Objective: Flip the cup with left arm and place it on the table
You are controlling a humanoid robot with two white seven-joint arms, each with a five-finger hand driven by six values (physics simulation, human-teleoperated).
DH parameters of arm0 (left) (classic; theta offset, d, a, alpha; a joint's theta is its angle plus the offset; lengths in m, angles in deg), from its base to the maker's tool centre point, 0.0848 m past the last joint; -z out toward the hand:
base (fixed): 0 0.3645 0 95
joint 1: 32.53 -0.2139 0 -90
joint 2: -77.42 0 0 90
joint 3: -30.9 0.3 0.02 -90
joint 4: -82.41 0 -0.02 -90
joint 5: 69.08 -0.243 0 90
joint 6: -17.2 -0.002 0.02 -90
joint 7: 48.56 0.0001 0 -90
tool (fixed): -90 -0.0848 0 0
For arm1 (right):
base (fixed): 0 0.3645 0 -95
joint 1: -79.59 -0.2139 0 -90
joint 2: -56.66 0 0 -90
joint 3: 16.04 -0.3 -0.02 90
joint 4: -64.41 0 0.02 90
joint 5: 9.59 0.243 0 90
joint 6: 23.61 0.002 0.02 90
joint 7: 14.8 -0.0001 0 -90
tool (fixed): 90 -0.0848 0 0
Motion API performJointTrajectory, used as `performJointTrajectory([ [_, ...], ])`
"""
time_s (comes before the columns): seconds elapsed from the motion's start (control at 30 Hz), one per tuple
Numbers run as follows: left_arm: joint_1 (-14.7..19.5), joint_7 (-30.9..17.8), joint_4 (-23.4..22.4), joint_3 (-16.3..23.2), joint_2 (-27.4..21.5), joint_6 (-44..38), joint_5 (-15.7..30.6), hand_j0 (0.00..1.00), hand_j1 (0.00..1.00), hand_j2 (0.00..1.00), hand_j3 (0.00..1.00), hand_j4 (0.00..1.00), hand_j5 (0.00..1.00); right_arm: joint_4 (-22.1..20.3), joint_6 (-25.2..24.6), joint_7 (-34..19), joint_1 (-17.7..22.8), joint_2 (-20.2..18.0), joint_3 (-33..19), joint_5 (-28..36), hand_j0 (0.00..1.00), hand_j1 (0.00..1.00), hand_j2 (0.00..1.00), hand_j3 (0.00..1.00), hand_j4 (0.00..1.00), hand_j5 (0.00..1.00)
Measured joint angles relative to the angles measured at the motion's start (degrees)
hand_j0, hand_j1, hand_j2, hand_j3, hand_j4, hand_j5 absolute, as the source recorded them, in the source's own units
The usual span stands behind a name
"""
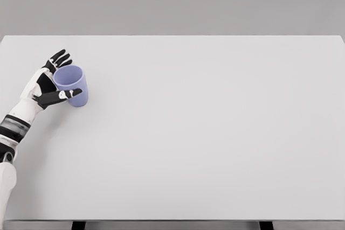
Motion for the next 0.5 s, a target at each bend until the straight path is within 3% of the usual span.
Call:
performJointTrajectory([
  [0.5, -1.58, 0.00, 2.19, 0.02, -0.85, 0.00, 0.11, 1.00, 1.00, 1.00, 1.00, 1.00, 1.00, 0.00, -0.01, 0.00, 0.00, 0.00, -0.02, -0.02, 1.00, 1.00, 1.00, 1.00, 1.00, 1.00],
])
